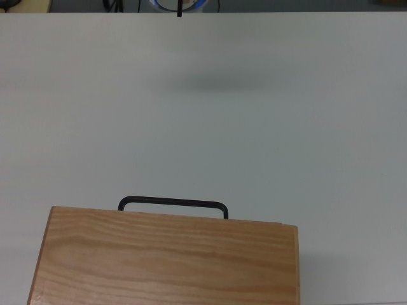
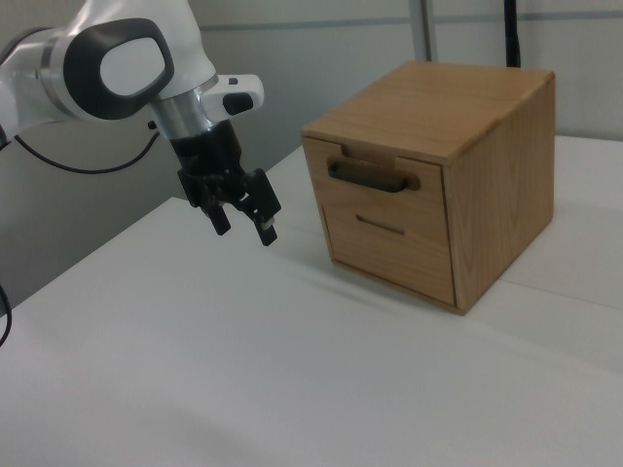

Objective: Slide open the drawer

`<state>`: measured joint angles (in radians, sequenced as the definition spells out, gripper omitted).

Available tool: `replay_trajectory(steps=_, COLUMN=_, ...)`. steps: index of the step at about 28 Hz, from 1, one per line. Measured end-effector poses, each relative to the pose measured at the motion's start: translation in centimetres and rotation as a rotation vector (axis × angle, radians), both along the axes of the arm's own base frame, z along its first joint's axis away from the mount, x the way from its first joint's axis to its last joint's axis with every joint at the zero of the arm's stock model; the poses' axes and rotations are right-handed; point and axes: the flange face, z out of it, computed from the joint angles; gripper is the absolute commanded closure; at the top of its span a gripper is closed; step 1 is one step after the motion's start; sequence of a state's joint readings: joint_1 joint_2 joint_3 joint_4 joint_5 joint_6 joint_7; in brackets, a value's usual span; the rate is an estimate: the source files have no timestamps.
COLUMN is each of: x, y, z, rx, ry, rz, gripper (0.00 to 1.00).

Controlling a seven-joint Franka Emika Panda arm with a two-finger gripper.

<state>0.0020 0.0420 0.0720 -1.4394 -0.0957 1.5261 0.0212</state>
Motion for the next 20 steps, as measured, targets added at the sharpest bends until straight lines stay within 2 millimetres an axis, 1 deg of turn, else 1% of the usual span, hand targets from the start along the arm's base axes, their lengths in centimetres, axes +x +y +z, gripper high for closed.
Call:
replay_trajectory(steps=3, x=0.1, y=0.2, z=-0.3, rx=0.000, ry=0.008, rz=0.040, gripper=0.00)
replay_trajectory(steps=11, x=1.1, y=0.2, z=-2.1, rx=0.001, ry=0.045, rz=0.079, gripper=0.00)
replay_trajectory(steps=17, x=1.2, y=0.3, z=-2.2, rx=0.001, ry=0.046, rz=0.083, gripper=0.00)
replay_trajectory(steps=20, x=1.2, y=0.3, z=-2.2, rx=0.002, ry=0.042, rz=0.041, gripper=0.00)
